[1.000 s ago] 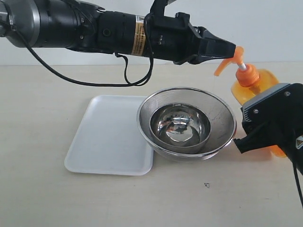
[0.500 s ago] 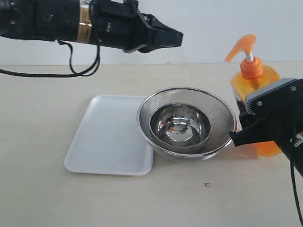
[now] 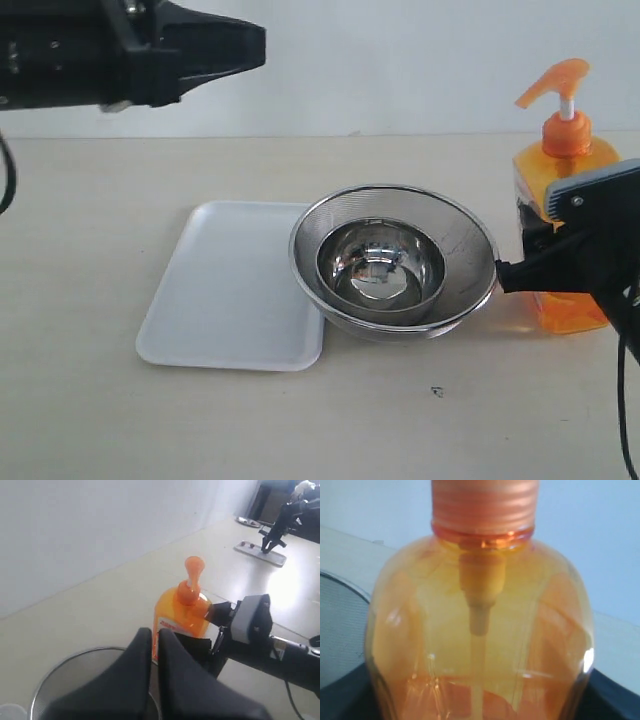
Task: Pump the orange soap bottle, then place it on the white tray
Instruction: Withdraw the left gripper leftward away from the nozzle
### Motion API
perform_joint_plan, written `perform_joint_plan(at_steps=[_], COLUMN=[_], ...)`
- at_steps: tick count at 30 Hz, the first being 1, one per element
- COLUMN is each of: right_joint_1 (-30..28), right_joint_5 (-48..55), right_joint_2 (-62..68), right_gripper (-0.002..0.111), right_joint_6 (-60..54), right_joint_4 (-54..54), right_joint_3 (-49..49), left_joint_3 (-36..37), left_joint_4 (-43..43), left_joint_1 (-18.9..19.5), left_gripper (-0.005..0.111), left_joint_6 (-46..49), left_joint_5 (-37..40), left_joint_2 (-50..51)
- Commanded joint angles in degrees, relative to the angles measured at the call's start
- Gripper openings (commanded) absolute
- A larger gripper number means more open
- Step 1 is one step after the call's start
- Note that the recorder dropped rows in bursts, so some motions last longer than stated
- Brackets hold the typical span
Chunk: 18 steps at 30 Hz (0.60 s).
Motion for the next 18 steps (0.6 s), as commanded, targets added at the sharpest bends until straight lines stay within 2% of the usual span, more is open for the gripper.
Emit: perform_joint_plan(at_steps=[1,4,5,8,11,17,18], right_joint_1=[0.09,0.09,0.09,0.09,0.09,0.09,0.09], right_joint_5=[-1.97,-1.47,-0.67,0.5,1.79,3.13,3.13], right_joint_2=[-0.67,-0.67,-0.67,-0.67,-0.67,-0.67,-0.67], right_gripper=[0.0,0.0,0.0,0.0,0.0,0.0,0.0], right_joint_6=[3.08,4.99,6.56,9.11,10.83,12.38,12.38], right_joint_4=[1.67,2.27,2.4,2.4,2.49,5.66,6.51], right_joint_3=[-0.24,-0.24,-0.24,-0.24,-0.24,-0.24,-0.24], left_joint_3=[10.75,19.14,23.68,32.03,40.15,49.34,49.34], left_joint_4=[-11.06,-18.72,-21.8,-26.01,-26.81,-28.43,-26.95], left_joint_1=[0.12,0.12,0.12,0.12,0.12,0.12,0.12], left_gripper=[0.005,0.005,0.005,0.005,0.005,0.005,0.005], left_joint_6=[8.37,14.86,18.48,18.91,18.91,18.48,17.69], left_joint_5=[1.38,1.38,2.06,2.95,3.66,4.97,7.85], left_joint_2=[-9.97,-17.73,-23.06,-32.48,-44.41,-57.64,-60.32])
